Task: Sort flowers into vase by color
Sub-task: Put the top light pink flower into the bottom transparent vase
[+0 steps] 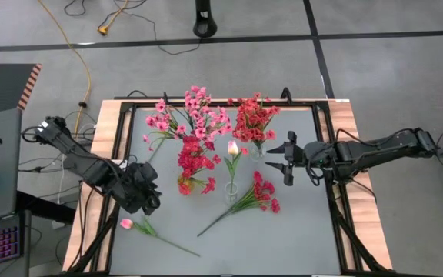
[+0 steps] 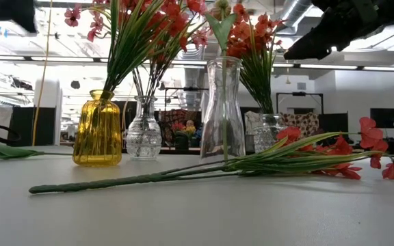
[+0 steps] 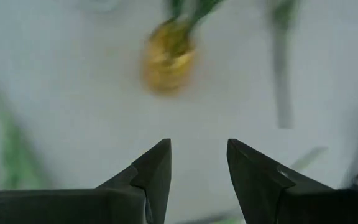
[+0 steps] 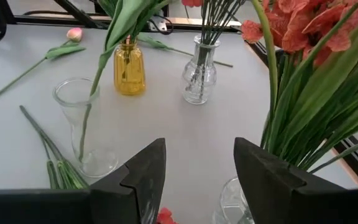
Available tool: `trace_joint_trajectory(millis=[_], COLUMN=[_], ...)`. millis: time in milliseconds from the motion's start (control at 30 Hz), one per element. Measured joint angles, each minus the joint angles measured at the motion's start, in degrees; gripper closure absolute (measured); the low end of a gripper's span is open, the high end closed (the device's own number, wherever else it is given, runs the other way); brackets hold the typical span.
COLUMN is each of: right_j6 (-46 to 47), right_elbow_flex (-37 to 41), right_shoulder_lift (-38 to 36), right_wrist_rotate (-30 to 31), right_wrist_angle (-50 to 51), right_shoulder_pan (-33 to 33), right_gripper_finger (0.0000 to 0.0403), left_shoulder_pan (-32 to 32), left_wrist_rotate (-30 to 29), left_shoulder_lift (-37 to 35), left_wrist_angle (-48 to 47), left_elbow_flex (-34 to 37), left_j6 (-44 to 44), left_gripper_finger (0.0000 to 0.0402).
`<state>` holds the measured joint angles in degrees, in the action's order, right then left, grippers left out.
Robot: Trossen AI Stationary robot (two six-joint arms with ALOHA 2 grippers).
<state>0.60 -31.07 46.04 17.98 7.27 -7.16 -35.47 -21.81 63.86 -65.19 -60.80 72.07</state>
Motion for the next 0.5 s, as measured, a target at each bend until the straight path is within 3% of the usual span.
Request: trace_joint_trajectory(millis=[267,500], right_j6=[-0.07,-0.15], right_elbow_flex=[0.02,0.02], right_shoulder_lift=[0.0,0.0], right_wrist_rotate=[0.0,0.0], right_wrist_angle=[0.0,0.0], right_shoulder_pan=[0.0,0.0], right_gripper_finger=[0.0186,0.0186], left_shoulder_pan=[4.26,10.95], left_wrist_rotate=[-5.03,-5.52], left_shoulder_lift=[-0.02,-0.04], left_wrist_angle=[-15.12,-13.02], left_elbow_flex=[6.79,14.42], left_j6=[7.94,4.28], left_gripper_finger=[0.0258,0.0258])
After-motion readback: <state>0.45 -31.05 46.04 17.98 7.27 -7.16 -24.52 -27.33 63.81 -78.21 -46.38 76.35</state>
